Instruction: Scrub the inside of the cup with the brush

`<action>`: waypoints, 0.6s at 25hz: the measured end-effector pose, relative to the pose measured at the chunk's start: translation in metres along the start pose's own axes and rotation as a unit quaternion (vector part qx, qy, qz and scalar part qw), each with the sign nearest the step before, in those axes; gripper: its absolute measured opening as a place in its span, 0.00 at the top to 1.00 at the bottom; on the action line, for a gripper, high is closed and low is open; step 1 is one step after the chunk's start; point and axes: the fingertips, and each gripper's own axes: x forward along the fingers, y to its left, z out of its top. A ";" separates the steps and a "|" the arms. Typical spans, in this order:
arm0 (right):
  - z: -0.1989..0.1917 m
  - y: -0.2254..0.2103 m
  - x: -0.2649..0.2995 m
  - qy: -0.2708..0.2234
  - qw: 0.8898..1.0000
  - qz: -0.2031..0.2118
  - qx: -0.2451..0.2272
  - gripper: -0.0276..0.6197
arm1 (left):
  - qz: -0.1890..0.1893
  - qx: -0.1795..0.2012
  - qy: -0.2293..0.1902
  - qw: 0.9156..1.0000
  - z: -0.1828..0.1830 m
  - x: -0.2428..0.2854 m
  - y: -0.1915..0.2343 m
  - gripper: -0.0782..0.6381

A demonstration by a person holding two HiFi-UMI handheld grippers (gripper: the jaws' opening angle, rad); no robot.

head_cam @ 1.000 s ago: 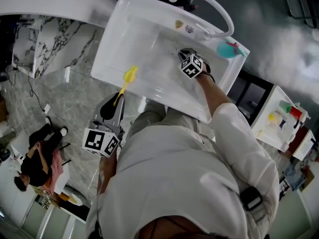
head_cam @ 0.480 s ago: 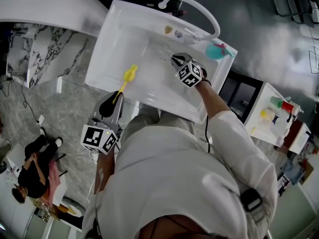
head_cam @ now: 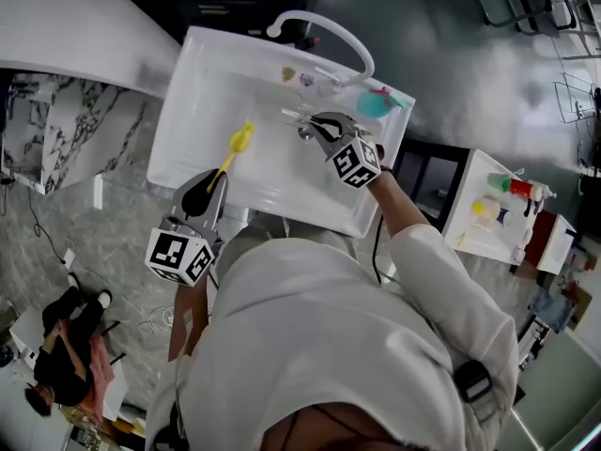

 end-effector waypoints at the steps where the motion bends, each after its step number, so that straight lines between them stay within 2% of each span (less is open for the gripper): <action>1: 0.007 -0.002 -0.008 -0.006 1.000 -0.006 -0.004 0.92 | -0.006 0.002 -0.001 1.000 0.003 0.003 -0.002 0.83; 9: 0.051 -0.024 -0.077 -0.043 0.996 -0.064 -0.050 0.92 | -0.055 0.029 -0.017 0.998 0.031 0.028 -0.021 0.83; 15: 0.073 -0.037 -0.128 -0.058 0.987 -0.113 -0.101 0.92 | -0.096 0.048 -0.023 0.994 0.047 0.047 -0.044 0.83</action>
